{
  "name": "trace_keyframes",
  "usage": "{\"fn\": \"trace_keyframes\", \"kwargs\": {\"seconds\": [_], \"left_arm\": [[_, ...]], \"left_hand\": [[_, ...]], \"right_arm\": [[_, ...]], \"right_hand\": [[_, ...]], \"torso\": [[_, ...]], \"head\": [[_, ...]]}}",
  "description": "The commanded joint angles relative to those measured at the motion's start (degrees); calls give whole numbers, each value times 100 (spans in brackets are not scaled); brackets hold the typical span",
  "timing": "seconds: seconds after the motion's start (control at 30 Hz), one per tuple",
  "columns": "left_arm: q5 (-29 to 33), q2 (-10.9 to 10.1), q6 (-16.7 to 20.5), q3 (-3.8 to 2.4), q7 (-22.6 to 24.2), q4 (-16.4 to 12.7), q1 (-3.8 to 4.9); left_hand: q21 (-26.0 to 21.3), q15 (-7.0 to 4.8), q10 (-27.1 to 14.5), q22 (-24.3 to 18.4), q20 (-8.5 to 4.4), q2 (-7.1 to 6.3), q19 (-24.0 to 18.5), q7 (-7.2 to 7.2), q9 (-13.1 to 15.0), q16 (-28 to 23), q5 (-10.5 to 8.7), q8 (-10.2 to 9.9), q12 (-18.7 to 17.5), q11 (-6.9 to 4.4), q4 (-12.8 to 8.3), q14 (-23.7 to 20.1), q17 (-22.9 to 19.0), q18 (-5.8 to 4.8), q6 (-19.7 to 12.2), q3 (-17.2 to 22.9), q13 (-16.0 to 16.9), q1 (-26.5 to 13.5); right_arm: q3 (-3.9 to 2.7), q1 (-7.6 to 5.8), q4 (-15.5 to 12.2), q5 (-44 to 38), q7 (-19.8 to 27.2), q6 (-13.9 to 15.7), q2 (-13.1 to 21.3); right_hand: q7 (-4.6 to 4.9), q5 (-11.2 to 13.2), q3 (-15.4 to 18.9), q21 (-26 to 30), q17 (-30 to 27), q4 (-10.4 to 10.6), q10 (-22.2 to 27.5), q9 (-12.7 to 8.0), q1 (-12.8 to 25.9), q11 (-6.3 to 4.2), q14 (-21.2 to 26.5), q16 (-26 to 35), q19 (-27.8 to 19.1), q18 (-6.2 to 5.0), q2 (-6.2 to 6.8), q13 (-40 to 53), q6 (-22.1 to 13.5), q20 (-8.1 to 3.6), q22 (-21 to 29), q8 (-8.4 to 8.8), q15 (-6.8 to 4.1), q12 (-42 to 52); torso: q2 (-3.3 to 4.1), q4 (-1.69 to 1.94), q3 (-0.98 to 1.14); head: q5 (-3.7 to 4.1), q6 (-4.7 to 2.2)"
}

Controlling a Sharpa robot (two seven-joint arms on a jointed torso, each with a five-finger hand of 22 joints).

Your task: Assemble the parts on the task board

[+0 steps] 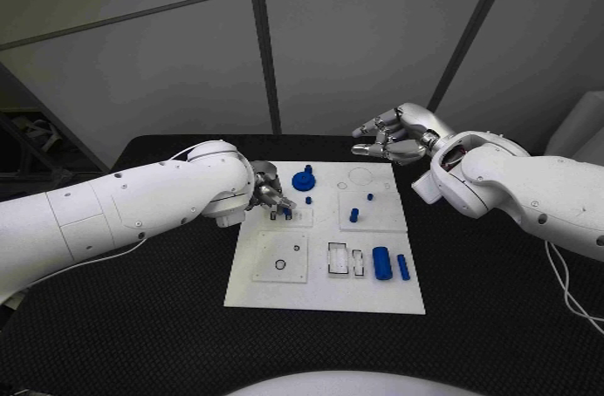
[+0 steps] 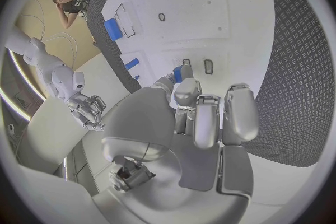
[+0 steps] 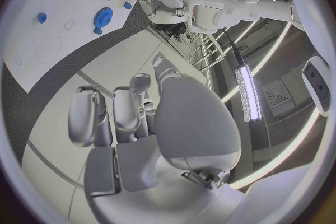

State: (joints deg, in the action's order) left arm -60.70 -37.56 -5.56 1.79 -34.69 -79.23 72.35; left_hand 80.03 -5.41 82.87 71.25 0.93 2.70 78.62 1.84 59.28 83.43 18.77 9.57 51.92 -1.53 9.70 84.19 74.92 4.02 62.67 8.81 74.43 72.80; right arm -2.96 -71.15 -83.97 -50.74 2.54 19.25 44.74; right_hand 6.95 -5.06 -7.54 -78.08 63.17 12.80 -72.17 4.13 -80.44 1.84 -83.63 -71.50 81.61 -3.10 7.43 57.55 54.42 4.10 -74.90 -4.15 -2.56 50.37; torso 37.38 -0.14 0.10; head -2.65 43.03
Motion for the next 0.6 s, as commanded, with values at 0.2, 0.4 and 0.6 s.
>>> {"fn": "trace_keyframes", "kwargs": {"seconds": [0.2, 0.4, 0.6], "left_arm": [[-481, 73, -54, 1, 126, 35, -9], [-773, 103, -166, 6, 171, 56, -22], [-924, 110, -240, 10, 175, 71, -25]], "left_hand": [[23, -6, 110, 4, 12, -30, 28, -4, 37, 18, -11, -39, -3, -68, -1184, 392, 653, 10, 44, 1261, 16, -89], [11, -2, 112, -10, 15, -79, 16, -3, 64, 23, -19, -53, -29, -68, -1239, 393, 660, 14, 53, 1338, 23, -115], [5, 1, 117, -16, 17, -114, 9, -2, 84, 32, -20, -64, -43, -68, -1285, 396, 670, 16, 64, 1401, 29, -130]], "right_arm": [[-3, -11, 4, -312, 60, -39, -16], [-3, -10, 12, -327, 63, -47, -23], [-2, -10, 21, -331, 63, -51, -33]], "right_hand": [[-13, -34, 10, -11, 5, -13, -34, -6, 14, 6, -52, 26, 40, -26, -44, 9, 37, -11, -209, 28, 14, 18], [-13, -37, 13, -13, 10, -9, -38, -6, 22, 6, -55, 25, 43, -25, -45, 12, 40, -12, -212, 27, 14, 25], [-13, -39, 16, -18, 14, -2, -41, -6, 34, 6, -58, 24, 49, -23, -49, 11, 43, -12, -218, 27, 14, 27]], "torso": [[0, 5, -4], [-3, -2, 0], [-1, 3, -1]], "head": [[2, 26], [7, 38], [8, 43]]}}
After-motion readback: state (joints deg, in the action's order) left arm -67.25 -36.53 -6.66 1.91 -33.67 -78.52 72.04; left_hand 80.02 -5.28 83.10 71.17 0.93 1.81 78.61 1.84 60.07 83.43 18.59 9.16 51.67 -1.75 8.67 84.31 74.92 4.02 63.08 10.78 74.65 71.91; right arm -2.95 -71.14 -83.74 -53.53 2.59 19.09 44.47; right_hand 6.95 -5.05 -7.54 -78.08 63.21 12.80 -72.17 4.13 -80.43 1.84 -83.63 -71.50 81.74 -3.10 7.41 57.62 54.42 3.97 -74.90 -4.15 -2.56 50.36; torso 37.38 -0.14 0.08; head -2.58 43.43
